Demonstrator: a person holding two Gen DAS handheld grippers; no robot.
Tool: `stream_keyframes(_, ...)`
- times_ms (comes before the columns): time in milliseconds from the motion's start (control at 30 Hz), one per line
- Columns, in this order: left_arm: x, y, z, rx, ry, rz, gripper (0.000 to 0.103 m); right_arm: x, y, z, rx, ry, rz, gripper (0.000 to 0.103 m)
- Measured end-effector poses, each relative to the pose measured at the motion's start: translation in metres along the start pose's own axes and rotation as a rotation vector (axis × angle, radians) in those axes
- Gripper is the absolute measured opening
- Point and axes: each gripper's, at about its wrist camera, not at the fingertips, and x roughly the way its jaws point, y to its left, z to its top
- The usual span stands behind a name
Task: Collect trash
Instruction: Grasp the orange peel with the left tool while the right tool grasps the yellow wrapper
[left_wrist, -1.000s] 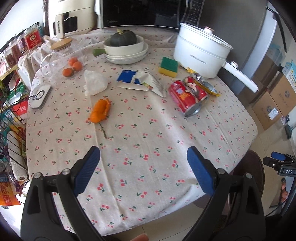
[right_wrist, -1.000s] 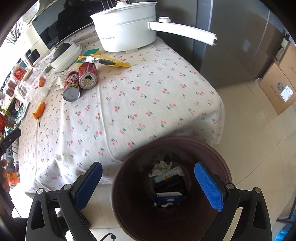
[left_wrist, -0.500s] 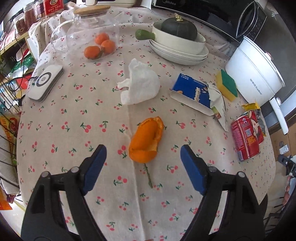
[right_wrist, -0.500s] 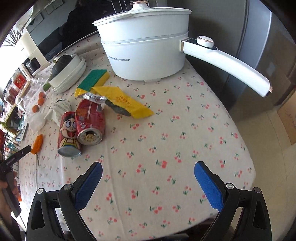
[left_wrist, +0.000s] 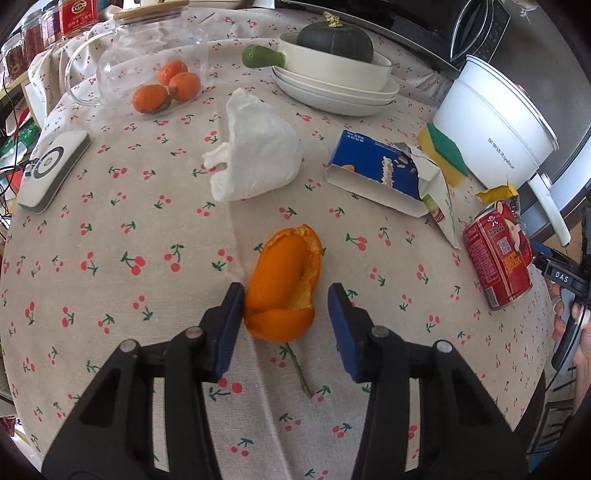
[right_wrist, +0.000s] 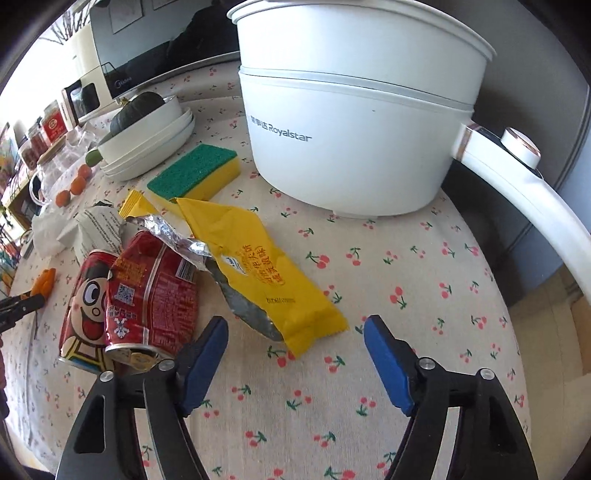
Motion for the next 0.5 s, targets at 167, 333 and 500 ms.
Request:
stream_keyframes(167,0.0,-0.002,-0.002,0.018,0.0,0.006,0.039,0.008,0.011,0.005,-0.044,-0.019,-0.017,0.062)
stream_keyframes(333,-0.001,-0.002,-0.002,0.019,0.001,0.016,0.035,0.016,0.016,0.007,-0.045,-0.024,-0.014,0.032)
stream_keyframes(500,-0.004,-0.004,-0.002,0.012,0.006,0.031,0.029,0.007,0.02,0.005,-0.038,-0.026,-0.022,0.011)
